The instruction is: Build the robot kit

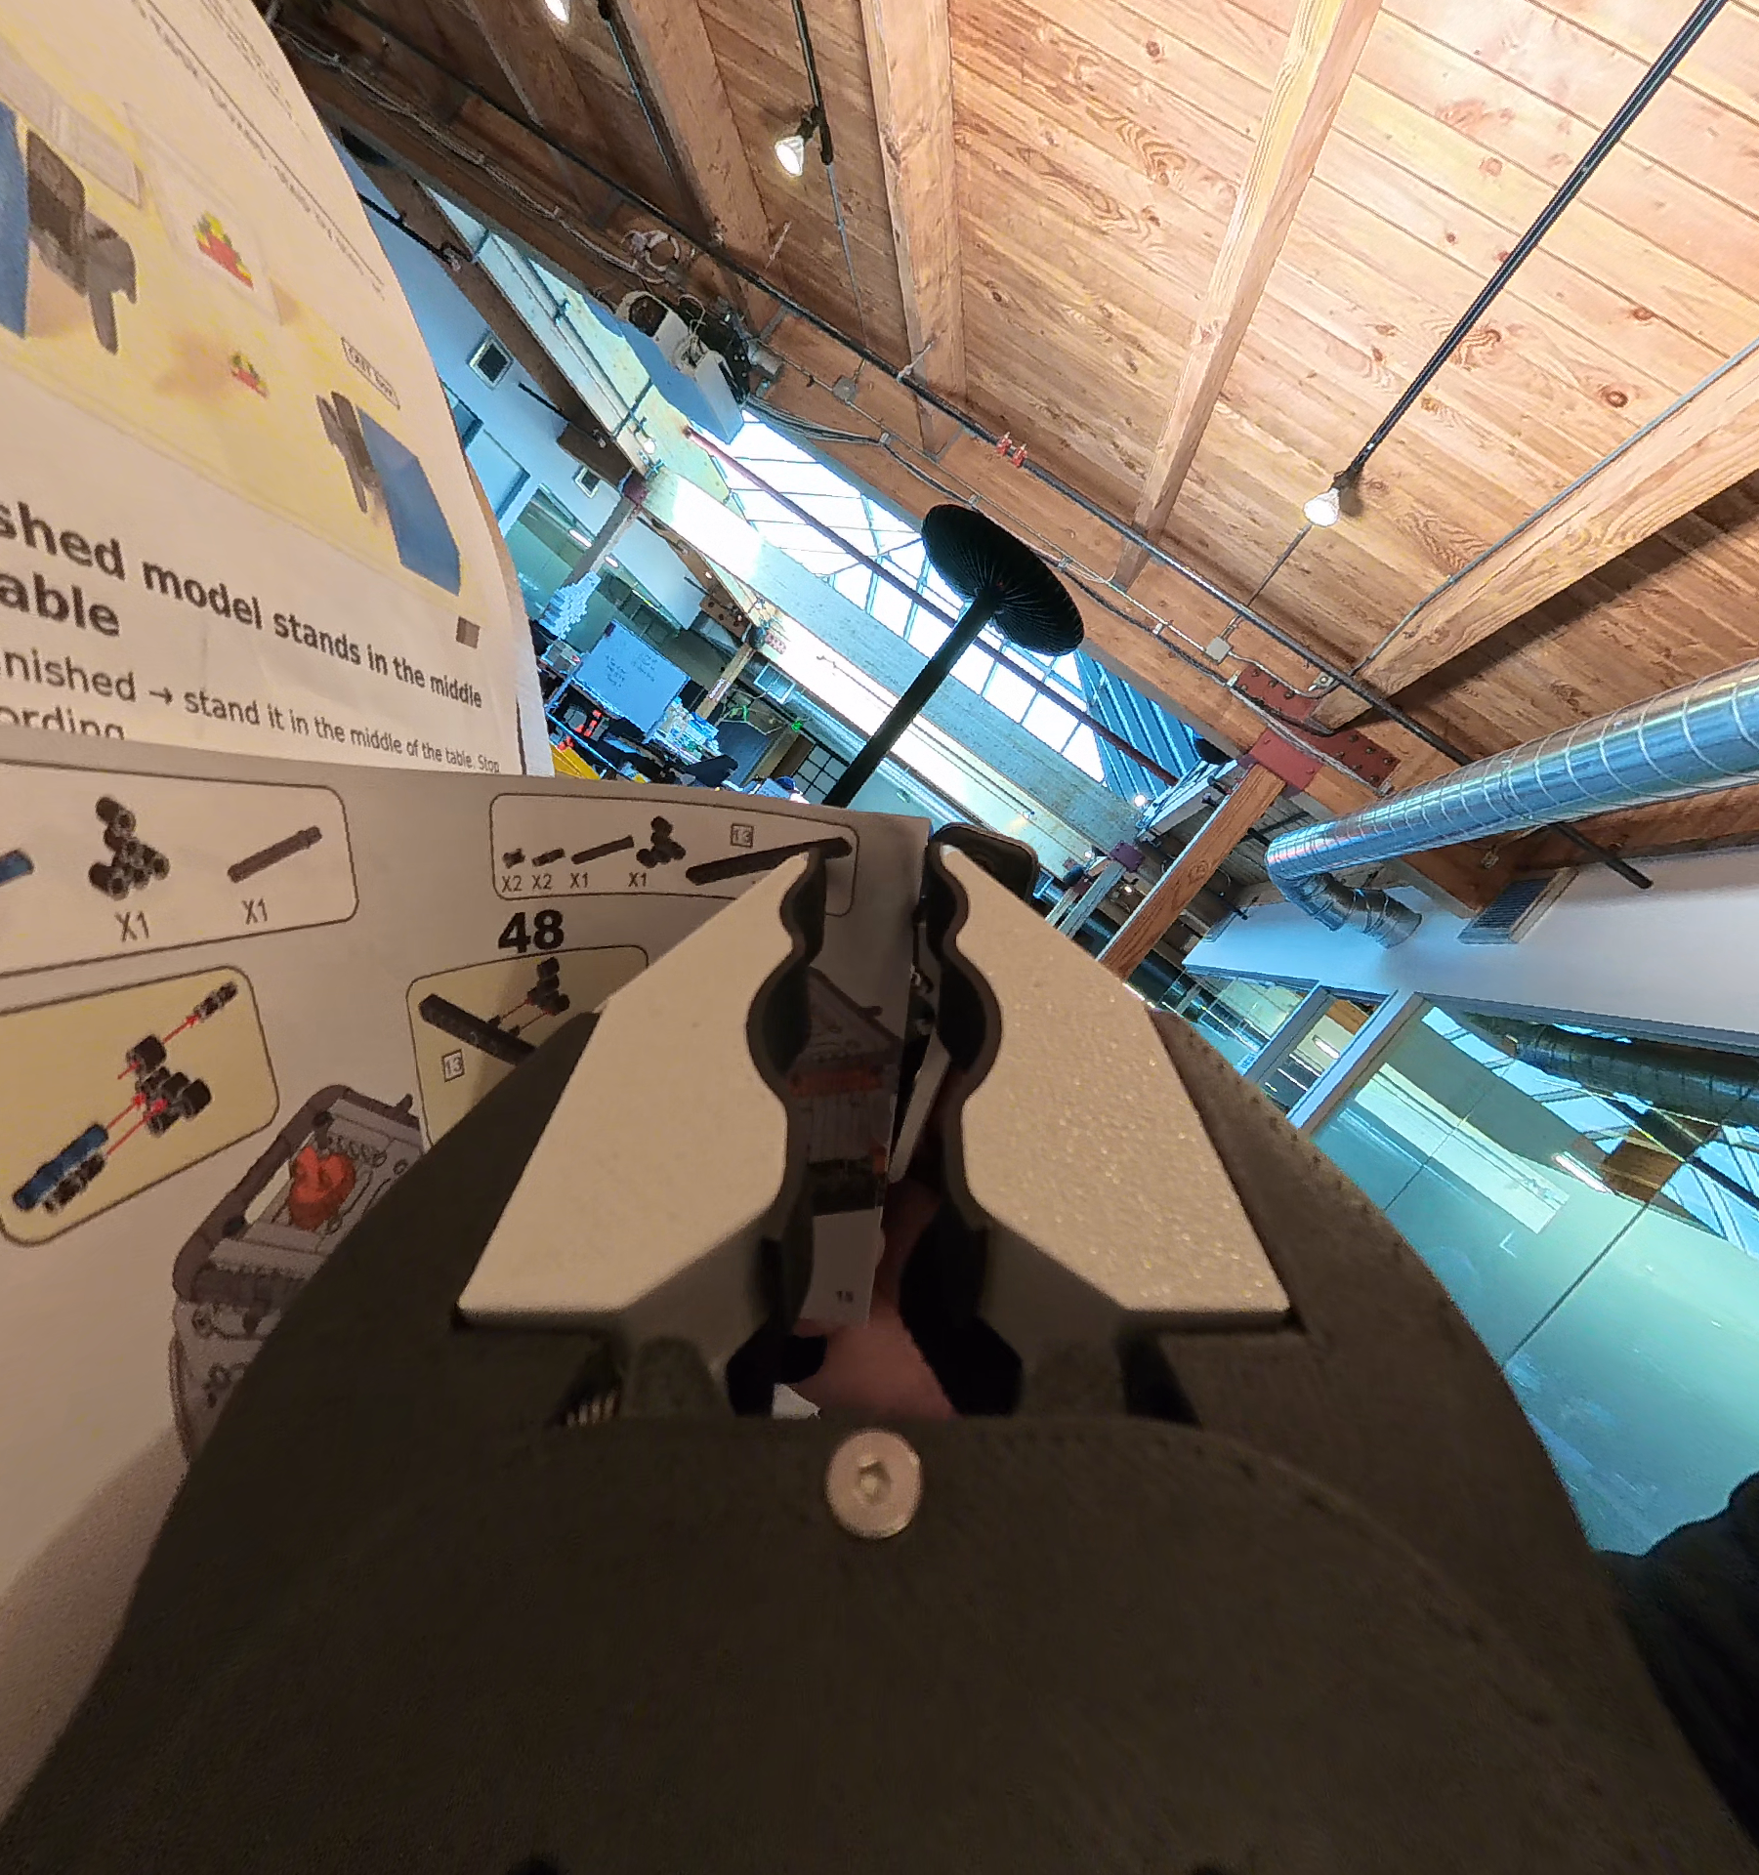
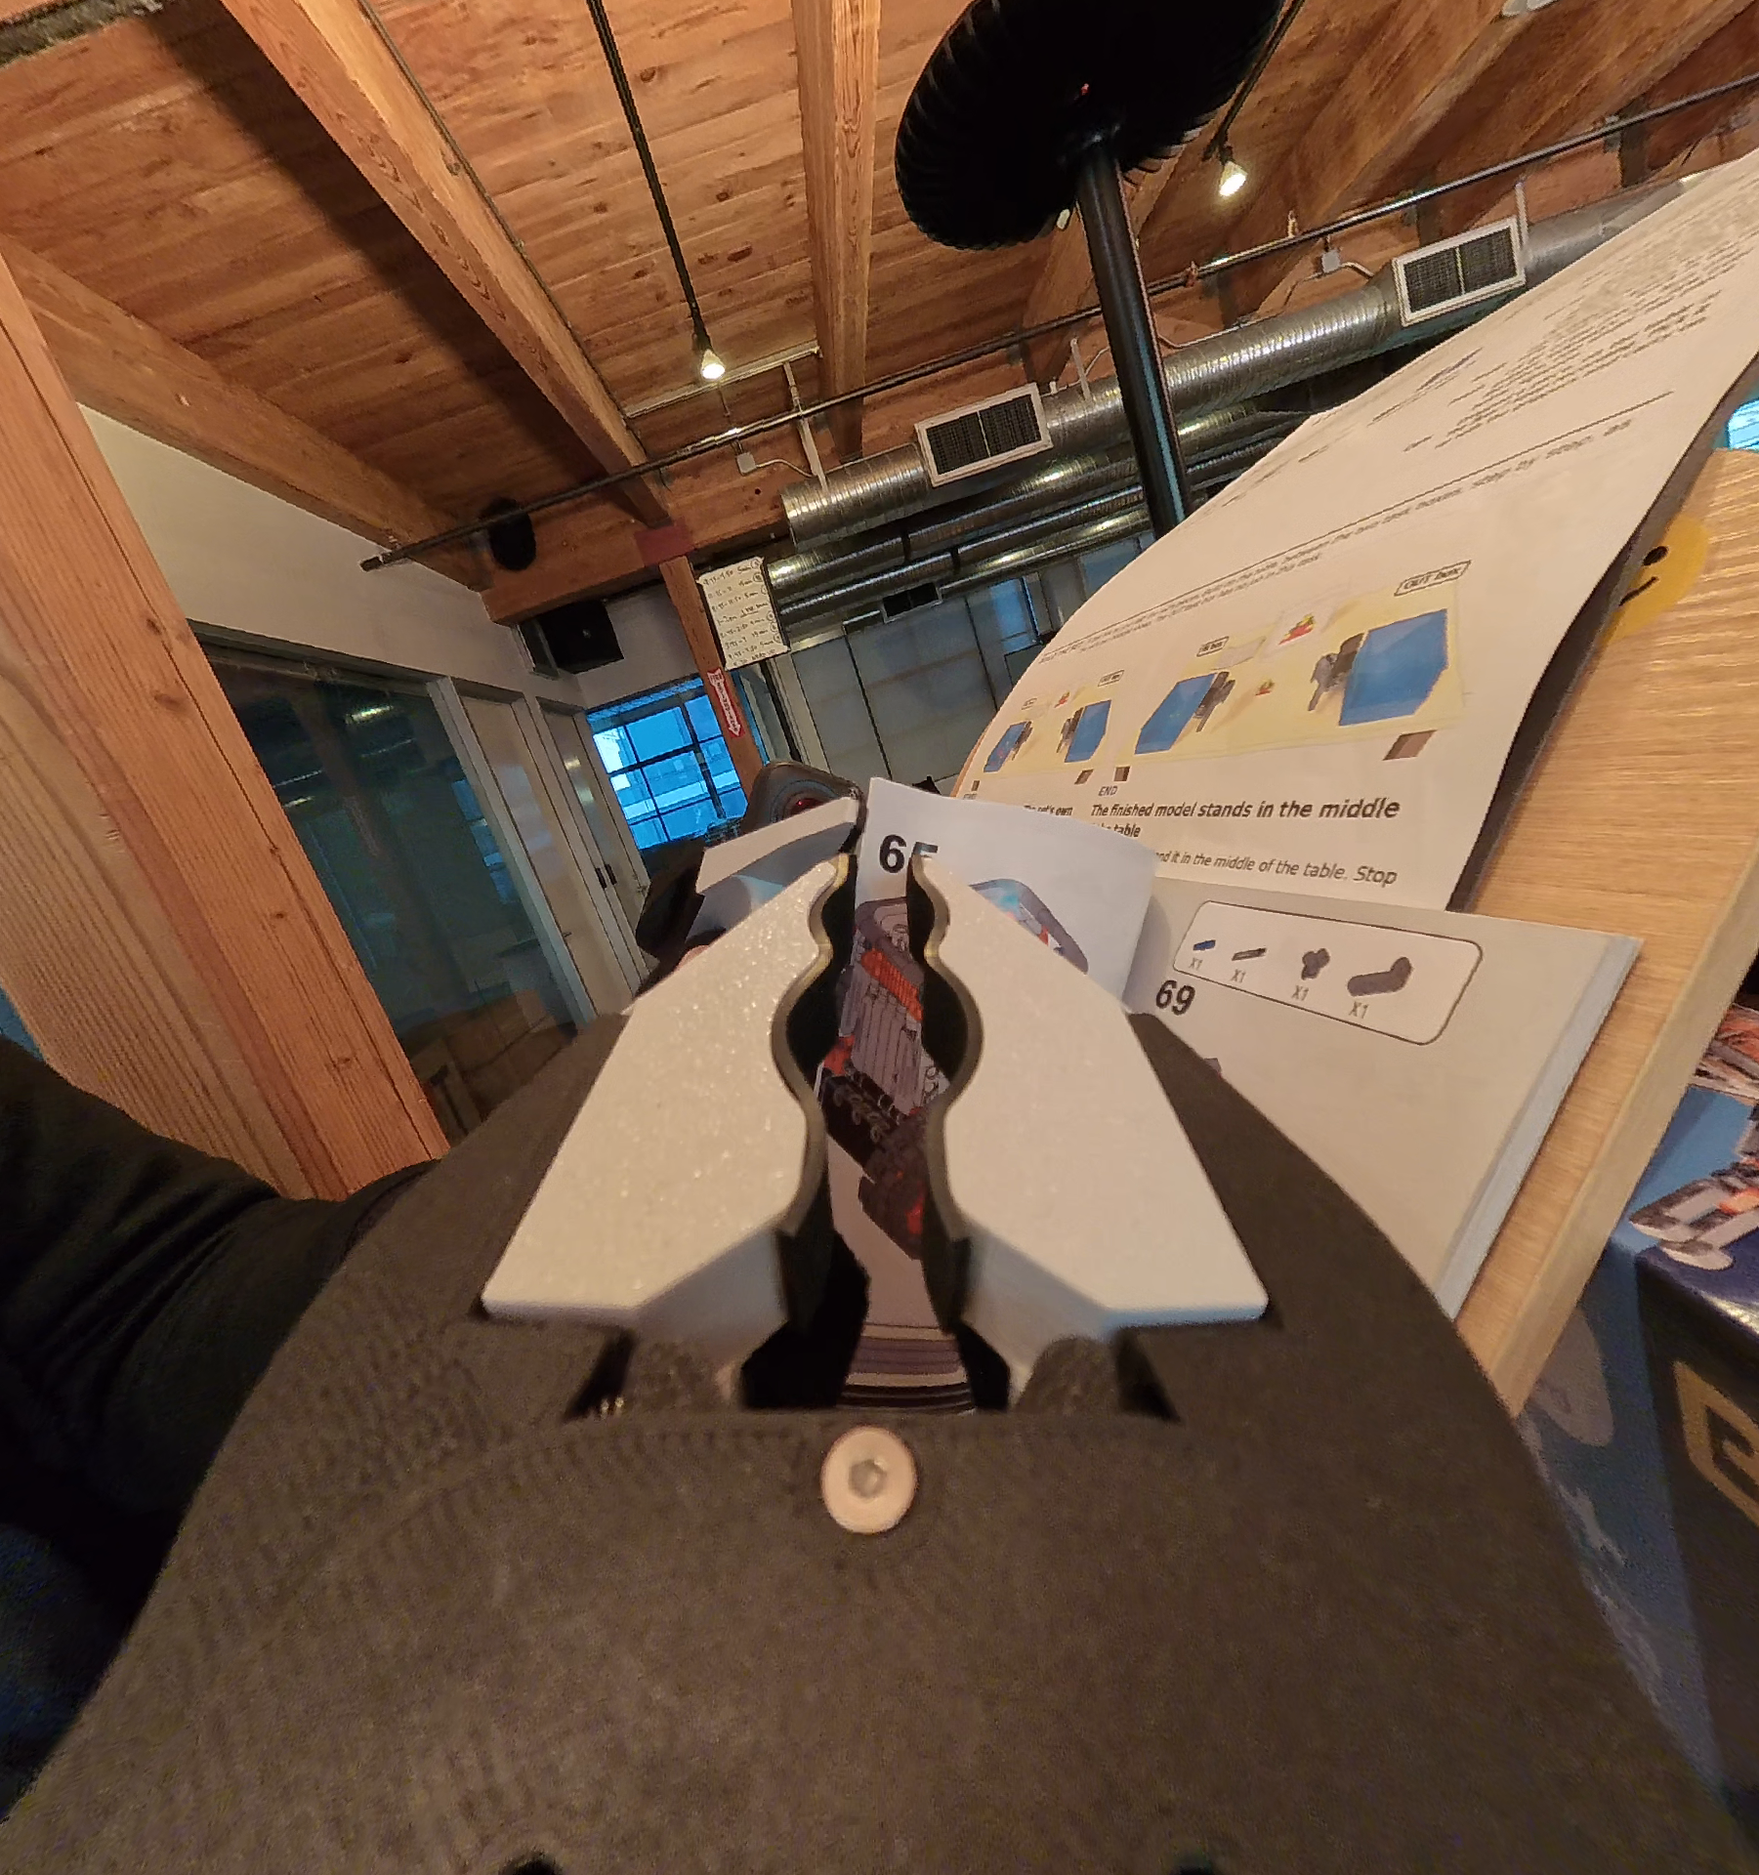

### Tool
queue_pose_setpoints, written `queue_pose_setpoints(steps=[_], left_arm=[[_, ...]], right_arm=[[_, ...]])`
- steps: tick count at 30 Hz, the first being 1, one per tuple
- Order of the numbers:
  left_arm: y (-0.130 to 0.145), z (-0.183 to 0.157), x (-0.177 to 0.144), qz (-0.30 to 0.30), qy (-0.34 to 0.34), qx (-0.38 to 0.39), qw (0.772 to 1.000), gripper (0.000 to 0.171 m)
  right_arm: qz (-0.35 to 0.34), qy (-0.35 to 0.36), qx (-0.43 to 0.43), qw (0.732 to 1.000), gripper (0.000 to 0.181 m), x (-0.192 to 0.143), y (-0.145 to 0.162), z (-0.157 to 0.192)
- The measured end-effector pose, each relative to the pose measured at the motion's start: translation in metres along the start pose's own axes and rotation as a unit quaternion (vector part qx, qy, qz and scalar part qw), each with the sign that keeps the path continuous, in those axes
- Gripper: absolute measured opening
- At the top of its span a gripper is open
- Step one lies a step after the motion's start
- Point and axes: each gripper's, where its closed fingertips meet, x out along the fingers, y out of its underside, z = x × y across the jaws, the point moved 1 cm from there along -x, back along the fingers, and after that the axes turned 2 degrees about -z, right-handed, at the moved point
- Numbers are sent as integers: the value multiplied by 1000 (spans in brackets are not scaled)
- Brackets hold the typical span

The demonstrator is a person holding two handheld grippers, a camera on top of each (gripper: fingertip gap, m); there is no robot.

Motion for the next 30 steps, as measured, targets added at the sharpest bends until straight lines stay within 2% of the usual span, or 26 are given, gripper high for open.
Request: queue_pose_setpoints(steps=[10, 12, 20, 30], left_arm=[[0, 2, -1, 5, -6, 2, 1000, 7], [0, 0, -1, 9, -3, 5, 1000, 0], [1, 1, 1, 22, -7, 6, 1000, 0], [4, 5, 1, 26, -12, -4, 1000, 0]], right_arm=[[6, 6, -6, 1000, 6, 0, 0, -2], [13, 9, -9, 1000, 4, 1, 2, -2], [17, 11, -6, 1000, 6, 2, 4, -3], [-17, -14, 39, 999, 4, -3, -2, -4]])
